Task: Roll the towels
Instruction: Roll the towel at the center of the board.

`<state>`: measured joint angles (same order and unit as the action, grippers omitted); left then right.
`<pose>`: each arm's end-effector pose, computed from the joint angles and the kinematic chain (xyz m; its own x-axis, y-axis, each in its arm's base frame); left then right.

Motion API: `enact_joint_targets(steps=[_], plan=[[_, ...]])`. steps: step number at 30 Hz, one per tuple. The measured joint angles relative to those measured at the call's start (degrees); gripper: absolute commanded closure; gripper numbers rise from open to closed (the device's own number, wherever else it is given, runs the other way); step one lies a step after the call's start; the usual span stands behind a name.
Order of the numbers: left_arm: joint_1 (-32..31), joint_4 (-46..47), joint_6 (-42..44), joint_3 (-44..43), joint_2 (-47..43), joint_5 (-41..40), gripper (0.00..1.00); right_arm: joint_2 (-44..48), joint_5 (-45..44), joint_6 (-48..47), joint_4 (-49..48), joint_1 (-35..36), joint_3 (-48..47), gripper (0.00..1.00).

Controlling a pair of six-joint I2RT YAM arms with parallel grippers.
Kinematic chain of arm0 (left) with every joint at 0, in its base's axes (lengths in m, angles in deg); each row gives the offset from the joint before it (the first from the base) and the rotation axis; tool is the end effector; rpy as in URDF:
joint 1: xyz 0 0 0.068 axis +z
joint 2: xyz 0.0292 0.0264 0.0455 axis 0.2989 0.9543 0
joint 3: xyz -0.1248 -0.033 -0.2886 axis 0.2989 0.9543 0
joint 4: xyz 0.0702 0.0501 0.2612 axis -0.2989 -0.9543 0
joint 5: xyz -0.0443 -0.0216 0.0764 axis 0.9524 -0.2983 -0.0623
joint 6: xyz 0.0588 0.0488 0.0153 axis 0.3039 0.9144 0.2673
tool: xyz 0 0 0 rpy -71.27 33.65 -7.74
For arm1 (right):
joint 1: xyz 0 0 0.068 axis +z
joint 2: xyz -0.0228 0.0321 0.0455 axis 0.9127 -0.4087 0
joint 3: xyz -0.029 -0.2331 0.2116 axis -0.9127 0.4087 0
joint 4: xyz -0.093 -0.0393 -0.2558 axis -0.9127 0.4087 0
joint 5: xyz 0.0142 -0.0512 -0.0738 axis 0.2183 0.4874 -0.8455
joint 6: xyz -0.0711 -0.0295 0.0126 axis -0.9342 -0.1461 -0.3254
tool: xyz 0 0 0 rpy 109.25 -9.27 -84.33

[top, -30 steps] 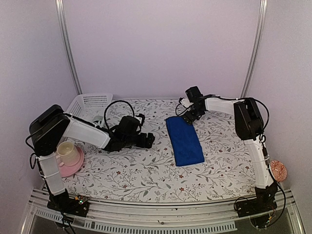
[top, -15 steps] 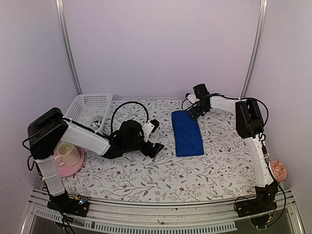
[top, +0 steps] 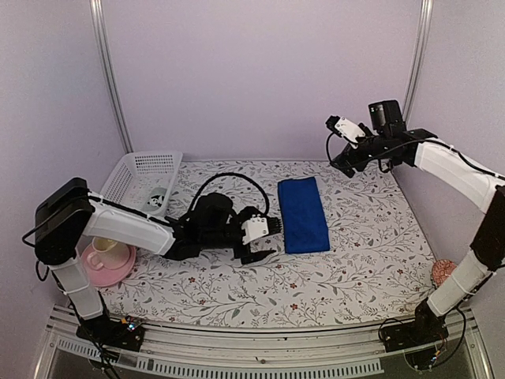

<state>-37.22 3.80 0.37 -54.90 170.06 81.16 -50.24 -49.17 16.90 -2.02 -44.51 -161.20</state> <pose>0.2364 -0.3462 0.1994 0.2510 0.5496 -0.7969 0.8690 0.2348 0.4356 0.3895 0.1566 0.3639 -0.1821 -0.7117 -0.6785 -0.6440 0.6077 -0.4647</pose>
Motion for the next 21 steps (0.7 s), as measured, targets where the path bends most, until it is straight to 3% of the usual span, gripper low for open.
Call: enact_joint_targets(steps=[4,9,21], plan=[[-1.9,0.2,7.3,-0.6,1.9,1.8,0.23,11.0,5.6,-2.6,-0.9,0.0,12.4,0.01],[-3.5,0.2,13.5,-3.2,9.0,0.6,0.41,13.4,10.1,-4.2,-0.4,0.0,22.1,0.01],[-3.8,-0.3,20.8,-10.9,19.3,-2.1,0.46,12.4,12.5,-5.7,-2.3,0.0,26.0,0.01]])
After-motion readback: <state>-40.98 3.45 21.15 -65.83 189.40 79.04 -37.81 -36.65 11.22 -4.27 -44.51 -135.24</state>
